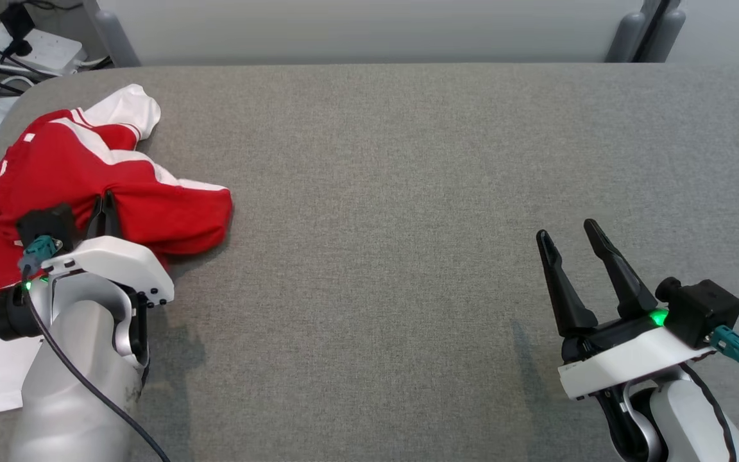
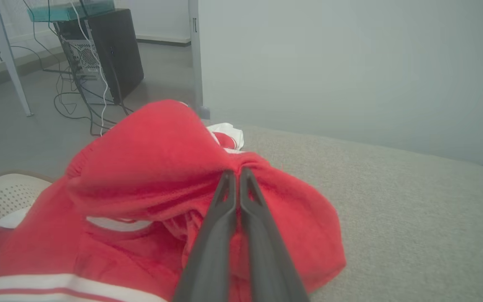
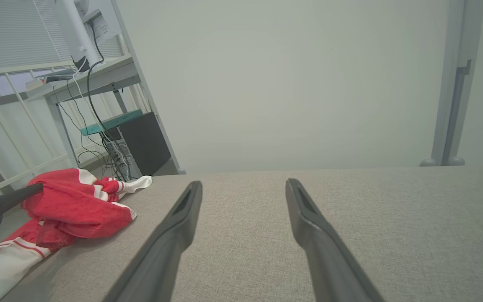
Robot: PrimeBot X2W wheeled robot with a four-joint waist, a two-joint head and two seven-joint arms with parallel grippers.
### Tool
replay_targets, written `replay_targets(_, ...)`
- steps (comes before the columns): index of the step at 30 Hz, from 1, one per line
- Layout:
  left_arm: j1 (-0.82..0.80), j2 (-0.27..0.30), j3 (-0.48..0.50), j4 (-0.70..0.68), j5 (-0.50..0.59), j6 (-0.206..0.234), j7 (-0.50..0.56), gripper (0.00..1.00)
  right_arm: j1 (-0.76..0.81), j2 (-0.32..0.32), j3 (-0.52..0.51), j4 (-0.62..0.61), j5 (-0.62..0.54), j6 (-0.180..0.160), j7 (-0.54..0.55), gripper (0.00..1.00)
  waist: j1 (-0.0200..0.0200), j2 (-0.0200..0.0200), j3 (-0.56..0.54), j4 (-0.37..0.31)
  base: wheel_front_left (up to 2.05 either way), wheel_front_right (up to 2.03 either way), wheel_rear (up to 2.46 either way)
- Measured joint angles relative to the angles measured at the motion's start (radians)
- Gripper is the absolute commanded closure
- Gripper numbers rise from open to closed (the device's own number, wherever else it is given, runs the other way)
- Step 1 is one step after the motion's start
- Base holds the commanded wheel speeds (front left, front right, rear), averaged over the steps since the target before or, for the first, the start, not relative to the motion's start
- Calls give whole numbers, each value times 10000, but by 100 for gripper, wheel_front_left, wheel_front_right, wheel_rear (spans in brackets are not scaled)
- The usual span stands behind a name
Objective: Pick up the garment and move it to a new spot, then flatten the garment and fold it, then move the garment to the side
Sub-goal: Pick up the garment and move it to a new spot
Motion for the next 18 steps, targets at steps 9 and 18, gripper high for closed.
replay_targets(9,656,-245,-290,-1743,763,8,0,100,639,161,-238,196,0,0,2,0,0,0,-821,-187,0,0,0)
replay_targets(18,643,-600,-796,-2405,1158,-178,-2,100,851,224,-247,209,0,0,0,0,0,0,-1428,-716,0,0,0)
